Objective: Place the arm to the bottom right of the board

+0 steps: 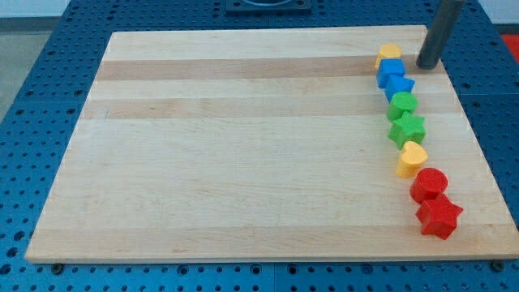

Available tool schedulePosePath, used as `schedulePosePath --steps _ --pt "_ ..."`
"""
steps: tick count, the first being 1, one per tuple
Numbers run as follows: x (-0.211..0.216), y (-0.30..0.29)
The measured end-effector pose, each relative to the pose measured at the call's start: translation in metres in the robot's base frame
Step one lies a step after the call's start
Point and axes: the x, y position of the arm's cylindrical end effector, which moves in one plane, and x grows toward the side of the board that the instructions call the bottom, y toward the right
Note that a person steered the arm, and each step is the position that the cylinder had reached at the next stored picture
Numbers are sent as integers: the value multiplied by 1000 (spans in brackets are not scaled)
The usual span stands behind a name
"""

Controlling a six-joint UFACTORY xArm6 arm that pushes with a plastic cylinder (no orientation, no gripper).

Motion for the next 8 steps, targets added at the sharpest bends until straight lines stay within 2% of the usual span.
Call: schedulePosePath --steps 2,5,8 --pt "11 -2" --pt "81 -2" --pt "125 -3"
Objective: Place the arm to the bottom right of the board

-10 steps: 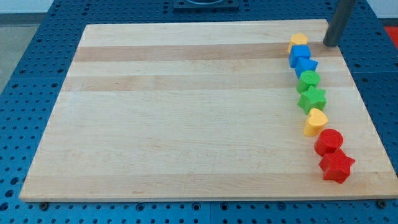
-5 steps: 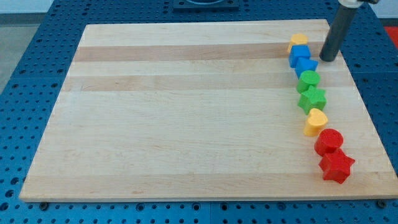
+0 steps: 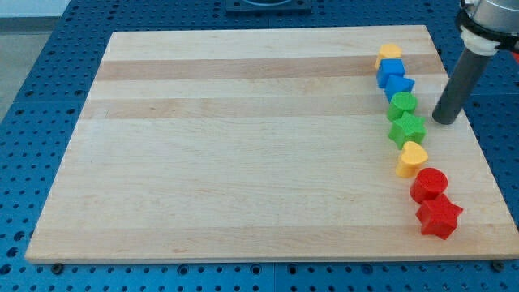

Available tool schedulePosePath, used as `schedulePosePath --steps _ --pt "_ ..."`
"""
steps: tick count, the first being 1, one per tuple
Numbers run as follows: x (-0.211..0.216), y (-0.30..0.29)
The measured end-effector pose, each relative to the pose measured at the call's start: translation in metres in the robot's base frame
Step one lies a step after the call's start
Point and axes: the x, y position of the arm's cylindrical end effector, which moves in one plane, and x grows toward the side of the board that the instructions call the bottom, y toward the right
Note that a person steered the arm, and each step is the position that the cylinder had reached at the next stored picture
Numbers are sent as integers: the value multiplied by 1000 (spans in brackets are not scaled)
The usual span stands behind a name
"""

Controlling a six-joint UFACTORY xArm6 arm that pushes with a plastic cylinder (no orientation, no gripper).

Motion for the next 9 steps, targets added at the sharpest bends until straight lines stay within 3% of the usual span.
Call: schedulePosePath --steps 9 --pt "67 -6"
